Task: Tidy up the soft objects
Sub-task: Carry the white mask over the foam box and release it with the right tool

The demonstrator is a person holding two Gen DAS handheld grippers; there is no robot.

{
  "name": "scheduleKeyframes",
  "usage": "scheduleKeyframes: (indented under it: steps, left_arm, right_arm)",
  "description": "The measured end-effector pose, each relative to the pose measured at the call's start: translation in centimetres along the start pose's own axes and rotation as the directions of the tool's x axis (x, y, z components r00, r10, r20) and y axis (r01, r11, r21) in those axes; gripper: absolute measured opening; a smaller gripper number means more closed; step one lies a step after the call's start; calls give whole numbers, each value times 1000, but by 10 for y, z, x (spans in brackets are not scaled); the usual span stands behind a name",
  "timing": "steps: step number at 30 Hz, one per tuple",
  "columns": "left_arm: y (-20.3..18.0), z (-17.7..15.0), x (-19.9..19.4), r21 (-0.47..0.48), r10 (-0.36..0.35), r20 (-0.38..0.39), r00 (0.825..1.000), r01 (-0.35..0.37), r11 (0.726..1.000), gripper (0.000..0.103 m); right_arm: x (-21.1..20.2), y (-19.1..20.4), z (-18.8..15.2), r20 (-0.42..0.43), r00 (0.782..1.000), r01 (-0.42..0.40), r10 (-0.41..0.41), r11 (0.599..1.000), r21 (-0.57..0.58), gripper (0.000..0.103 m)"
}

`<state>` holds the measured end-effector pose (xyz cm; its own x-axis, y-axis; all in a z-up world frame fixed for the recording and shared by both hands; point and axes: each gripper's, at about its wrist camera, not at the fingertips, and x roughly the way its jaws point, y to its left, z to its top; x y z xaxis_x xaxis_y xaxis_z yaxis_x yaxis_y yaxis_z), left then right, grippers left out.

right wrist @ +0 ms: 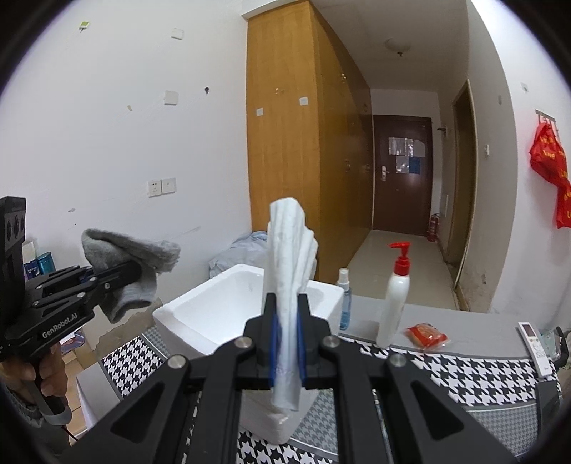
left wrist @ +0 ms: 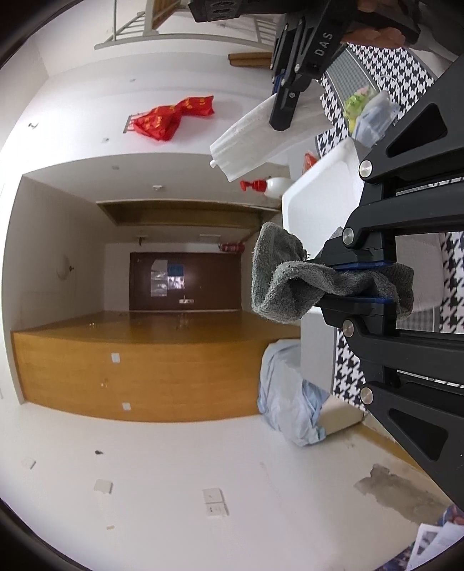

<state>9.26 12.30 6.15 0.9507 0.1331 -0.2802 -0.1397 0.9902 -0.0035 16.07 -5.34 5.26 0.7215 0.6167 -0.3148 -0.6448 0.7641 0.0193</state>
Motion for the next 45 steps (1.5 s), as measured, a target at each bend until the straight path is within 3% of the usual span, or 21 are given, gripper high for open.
scheduleKeyframes:
  steps: [19, 45]
  left_arm:
    - [37, -18, -8, -61, 69, -25, 997, -70, 996, 11]
    - [50, -24, -5, -87, 92, -46, 995, -95, 992, 11]
  right_arm:
    - [47, 38, 11, -87, 995, -42, 39, 998, -40, 12]
    - [98, 30, 5, -230, 972, -47, 44, 999, -7, 12]
